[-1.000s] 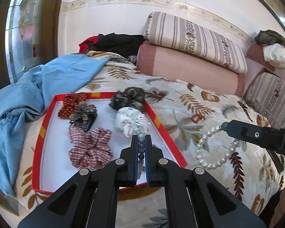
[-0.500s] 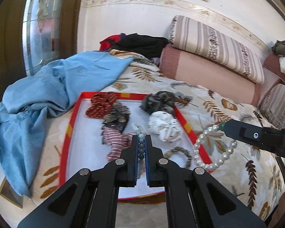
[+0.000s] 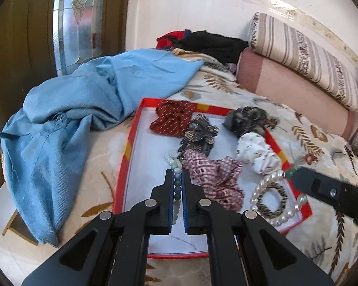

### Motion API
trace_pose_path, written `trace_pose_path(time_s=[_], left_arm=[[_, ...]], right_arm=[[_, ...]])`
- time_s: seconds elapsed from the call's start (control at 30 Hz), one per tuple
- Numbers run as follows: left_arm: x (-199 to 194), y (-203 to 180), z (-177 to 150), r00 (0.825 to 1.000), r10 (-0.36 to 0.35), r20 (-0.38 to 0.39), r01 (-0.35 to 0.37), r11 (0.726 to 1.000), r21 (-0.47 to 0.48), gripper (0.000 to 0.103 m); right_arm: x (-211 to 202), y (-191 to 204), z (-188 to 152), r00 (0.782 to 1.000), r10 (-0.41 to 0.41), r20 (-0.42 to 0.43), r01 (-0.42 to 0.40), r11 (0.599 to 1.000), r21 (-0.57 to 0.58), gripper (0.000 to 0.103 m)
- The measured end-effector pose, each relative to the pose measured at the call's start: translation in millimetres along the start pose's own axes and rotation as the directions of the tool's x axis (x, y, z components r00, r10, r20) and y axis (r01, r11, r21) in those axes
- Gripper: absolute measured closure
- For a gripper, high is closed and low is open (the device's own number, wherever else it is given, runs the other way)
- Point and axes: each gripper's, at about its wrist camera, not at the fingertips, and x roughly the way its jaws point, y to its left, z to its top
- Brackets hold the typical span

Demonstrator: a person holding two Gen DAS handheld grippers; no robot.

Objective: Organize jewelry
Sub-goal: 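Carry both pearl pieces over the red tray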

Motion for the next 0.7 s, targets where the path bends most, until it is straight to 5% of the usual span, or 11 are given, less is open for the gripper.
trace_pose_path(time_s=[0.7], left_arm=[[36.2,-4.4,-12.4,0.991,0.059,-0.122,-0.057,0.998,0.024,0.097]], right_arm=[[26.4,-50.5,-19.1,0.991,-0.119,-0.060,0.122,0.991,0.055,0.092]])
